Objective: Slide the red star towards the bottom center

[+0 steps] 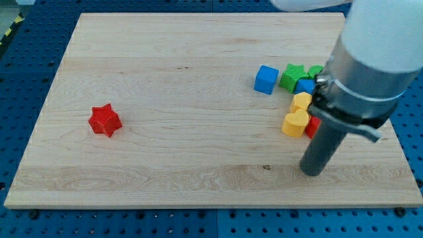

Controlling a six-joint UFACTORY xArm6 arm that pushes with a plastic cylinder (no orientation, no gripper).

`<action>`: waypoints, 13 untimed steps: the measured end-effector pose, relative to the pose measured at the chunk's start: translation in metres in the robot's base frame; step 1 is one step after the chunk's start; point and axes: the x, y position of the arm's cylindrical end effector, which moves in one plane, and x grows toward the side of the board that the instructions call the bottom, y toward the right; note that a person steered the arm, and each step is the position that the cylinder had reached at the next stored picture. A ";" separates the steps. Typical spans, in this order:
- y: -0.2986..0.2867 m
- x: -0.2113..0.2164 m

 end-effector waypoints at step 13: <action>-0.373 -0.085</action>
